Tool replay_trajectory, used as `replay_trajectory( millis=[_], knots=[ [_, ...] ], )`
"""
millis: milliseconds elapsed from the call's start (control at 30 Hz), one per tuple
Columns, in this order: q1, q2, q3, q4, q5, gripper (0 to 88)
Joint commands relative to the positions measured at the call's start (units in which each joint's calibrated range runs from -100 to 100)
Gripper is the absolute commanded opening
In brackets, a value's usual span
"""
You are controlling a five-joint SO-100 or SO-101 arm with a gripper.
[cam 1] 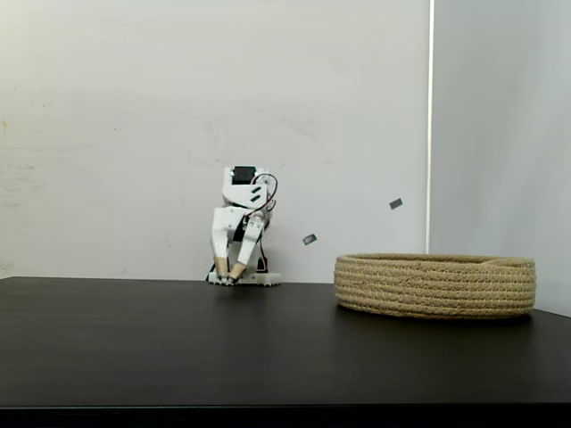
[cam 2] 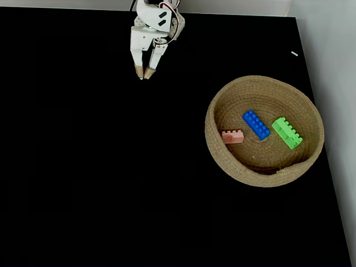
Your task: Place the lego blocks in the tray
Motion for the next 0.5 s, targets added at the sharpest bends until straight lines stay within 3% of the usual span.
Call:
replay_trajectory(
  millis=[0, 467],
  knots=[
    [-0.31, -0.92, 2.03, 6.17, -0.34, 0.0],
    [-5.18, -0.92, 2.03, 6.42, -4.88, 0.3]
  ],
)
